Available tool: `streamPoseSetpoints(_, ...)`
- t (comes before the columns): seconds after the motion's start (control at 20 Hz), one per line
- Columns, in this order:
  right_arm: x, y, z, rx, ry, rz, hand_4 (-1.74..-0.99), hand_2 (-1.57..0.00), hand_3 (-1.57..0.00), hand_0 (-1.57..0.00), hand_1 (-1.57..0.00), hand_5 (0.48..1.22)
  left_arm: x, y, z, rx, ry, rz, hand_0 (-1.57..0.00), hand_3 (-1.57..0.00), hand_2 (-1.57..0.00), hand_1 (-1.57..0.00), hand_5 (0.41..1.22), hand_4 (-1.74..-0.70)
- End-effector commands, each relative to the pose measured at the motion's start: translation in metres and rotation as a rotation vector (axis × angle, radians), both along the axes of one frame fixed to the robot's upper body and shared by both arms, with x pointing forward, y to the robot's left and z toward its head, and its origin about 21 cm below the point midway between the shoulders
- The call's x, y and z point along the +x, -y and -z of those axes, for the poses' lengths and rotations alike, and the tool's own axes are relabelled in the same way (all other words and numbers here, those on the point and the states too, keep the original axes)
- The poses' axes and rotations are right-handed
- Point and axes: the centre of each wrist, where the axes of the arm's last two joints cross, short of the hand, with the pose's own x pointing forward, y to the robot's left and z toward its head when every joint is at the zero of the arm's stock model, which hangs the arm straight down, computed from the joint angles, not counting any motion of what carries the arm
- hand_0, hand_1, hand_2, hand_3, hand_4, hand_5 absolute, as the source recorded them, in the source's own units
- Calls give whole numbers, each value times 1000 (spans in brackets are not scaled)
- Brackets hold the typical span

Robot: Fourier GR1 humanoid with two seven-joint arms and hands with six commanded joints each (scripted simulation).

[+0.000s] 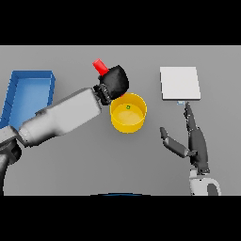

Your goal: Pick up the red beaker and tilt it to pour out 1 green nut into yellow bowl. Pick up the yellow bowl and place it on the metallic measuring scale.

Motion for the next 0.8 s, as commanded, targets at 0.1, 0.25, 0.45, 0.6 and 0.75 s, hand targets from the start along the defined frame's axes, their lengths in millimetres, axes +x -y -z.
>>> streamPoseSetpoints(0.1,0,-1,-3,-20,18,8,-1250,1,1,1,1,583,5,11,-10,96,33,19,-1571,-1566,-1571,-1571,1221,-1737)
streamPoseSetpoints(0.25,2,-2,-1,-26,11,15,-1216,1,1,1,1,585,5,19,-7,178,47,56,-1571,-1568,-1571,-1571,1221,-1735)
streamPoseSetpoints(0.45,-1,0,0,-34,38,2,-1210,1,1,1,1,592,10,19,-8,266,84,121,-1571,-1570,-1571,-1571,1221,-1735)
streamPoseSetpoints(0.6,-2,-1,0,-41,40,7,-1207,1,1,1,1,594,10,22,-17,308,100,147,-1571,-1570,-1571,-1571,1221,-1733)
streamPoseSetpoints(0.75,2,-1,1,-41,28,23,-1209,1,1,1,1,592,23,23,-56,264,150,128,-1571,-1571,-1571,-1571,1221,-1729)
